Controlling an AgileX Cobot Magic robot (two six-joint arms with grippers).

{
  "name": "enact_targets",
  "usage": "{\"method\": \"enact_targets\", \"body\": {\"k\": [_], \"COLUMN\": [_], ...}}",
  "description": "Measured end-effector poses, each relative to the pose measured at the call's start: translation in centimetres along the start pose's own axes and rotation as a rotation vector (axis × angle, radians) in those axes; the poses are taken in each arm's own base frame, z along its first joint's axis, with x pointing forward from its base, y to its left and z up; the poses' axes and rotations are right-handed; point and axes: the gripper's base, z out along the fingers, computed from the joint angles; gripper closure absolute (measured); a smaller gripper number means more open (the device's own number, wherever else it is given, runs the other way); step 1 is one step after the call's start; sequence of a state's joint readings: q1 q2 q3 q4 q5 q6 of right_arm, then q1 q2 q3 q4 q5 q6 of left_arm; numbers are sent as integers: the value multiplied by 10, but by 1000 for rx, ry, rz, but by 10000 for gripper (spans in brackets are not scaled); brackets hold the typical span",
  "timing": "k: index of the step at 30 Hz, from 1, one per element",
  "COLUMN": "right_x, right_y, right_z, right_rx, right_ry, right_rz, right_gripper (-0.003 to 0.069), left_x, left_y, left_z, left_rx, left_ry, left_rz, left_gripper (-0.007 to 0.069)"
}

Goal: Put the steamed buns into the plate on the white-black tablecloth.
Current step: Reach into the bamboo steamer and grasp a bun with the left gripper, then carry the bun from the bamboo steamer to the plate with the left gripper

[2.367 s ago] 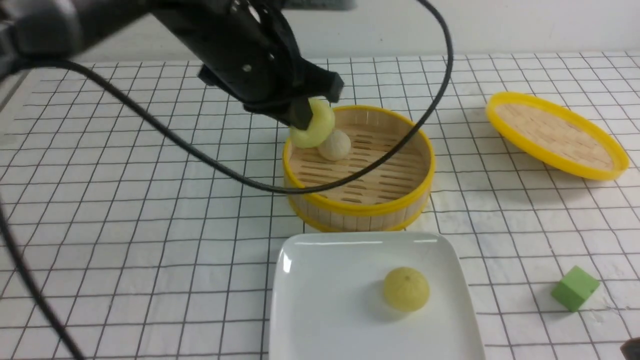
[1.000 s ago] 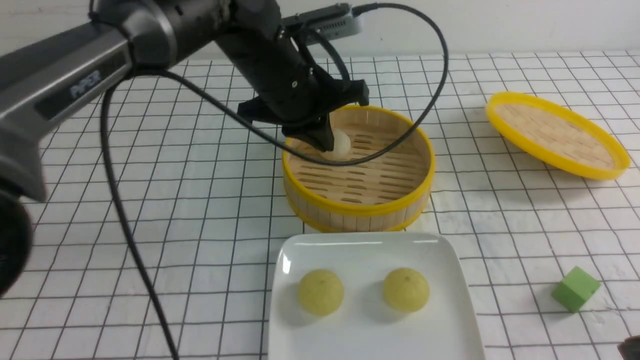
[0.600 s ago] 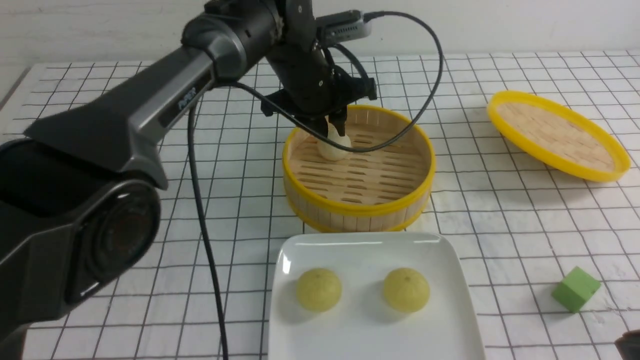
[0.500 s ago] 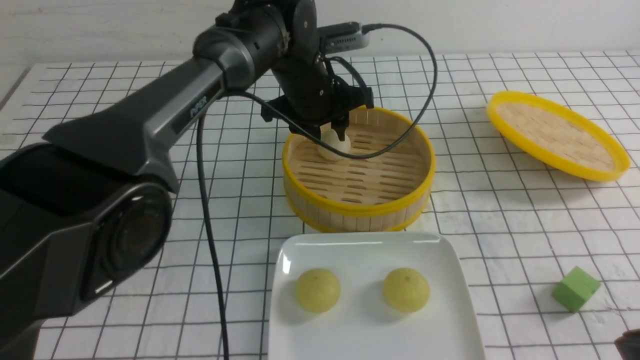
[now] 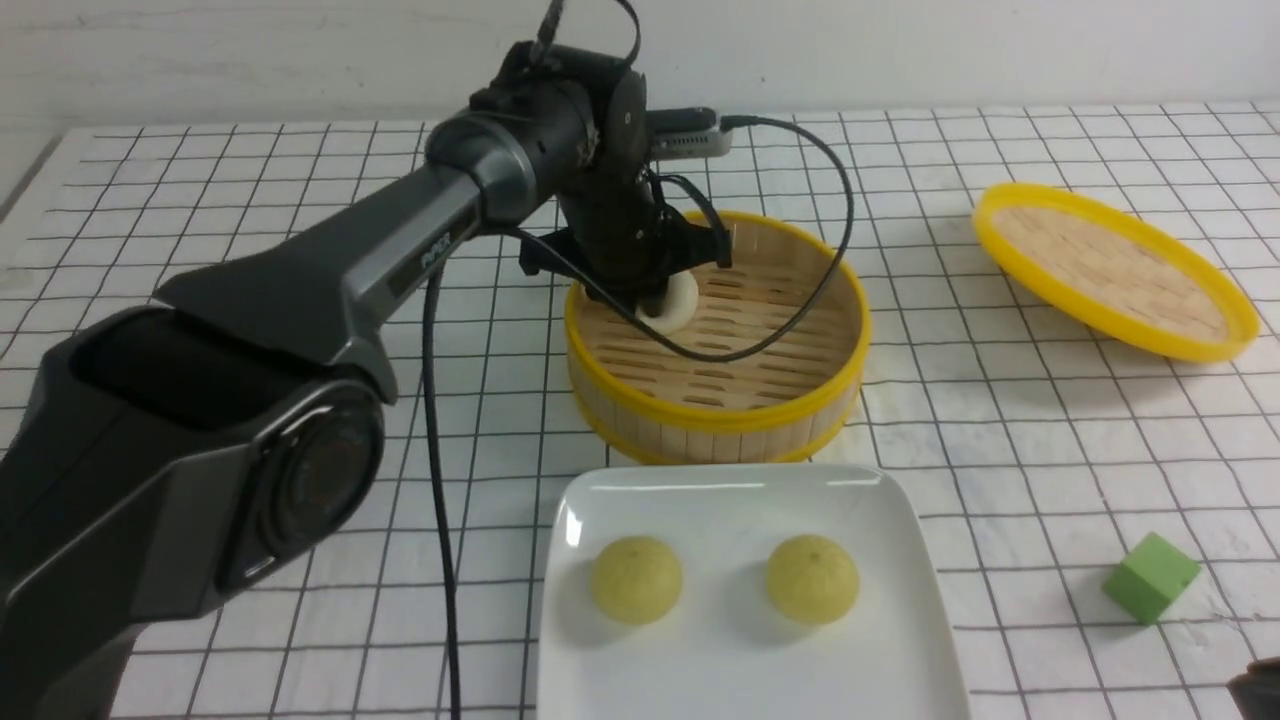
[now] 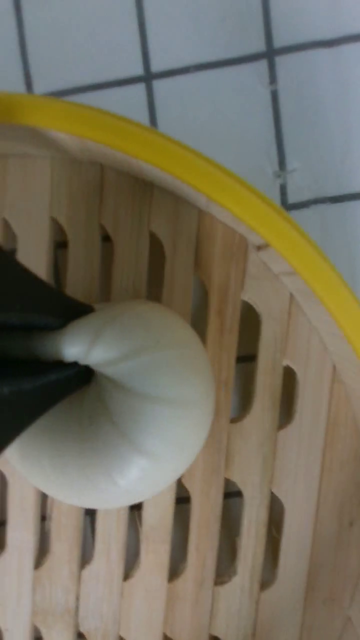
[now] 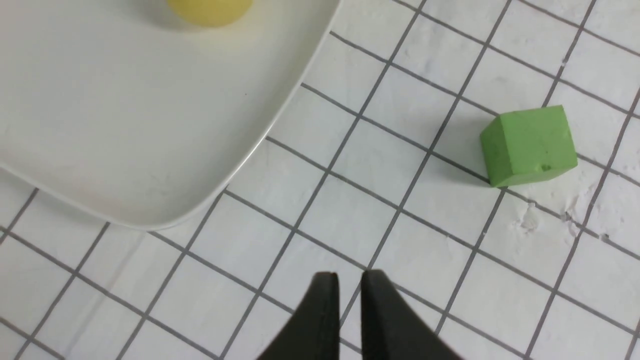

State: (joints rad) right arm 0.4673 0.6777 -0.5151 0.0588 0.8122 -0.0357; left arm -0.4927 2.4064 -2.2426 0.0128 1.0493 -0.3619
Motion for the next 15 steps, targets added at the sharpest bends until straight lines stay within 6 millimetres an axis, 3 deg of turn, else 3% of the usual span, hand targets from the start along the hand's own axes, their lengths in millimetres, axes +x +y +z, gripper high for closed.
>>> {"method": "enact_targets", "body": {"k": [3, 4, 5, 9, 10, 11, 12, 13, 14, 15], "right_x": [0, 0, 0, 0, 0, 0, 0, 0, 0, 0], "right_y": [0, 0, 0, 0, 0, 0, 0, 0, 0, 0], "right_z": [0, 0, 0, 0, 0, 0, 0, 0, 0, 0], "right_rx": [-1, -1, -1, -1, -1, -2, -2, -2, -2, -2], "right_ry": [0, 1, 1, 0, 0, 0, 0, 1, 1, 1], "right_rz": [1, 1, 1, 1, 1, 2, 2, 2, 2, 2], "right_gripper": [561, 559, 559, 555, 553, 552, 552, 552, 550, 549], "left_x": [0, -1, -1, -5, -2, 2, 3, 8, 21, 24], "left_y": [0, -1, -1, -2, 0, 1, 2, 4, 9, 10], "left_z": [-18, -42, -50, -160, -199, -225, -230, -247, -277, -277], "left_rx": [-3, 6, 7, 55, 72, 83, 85, 91, 101, 101], "left_ry": [15, 18, 16, -115, -182, -225, -233, -260, -293, -284], "left_rz": [8, 14, 19, 103, 131, 147, 151, 160, 173, 174], "left_gripper": [596, 596, 596, 596, 596, 596, 596, 596, 596, 596]}}
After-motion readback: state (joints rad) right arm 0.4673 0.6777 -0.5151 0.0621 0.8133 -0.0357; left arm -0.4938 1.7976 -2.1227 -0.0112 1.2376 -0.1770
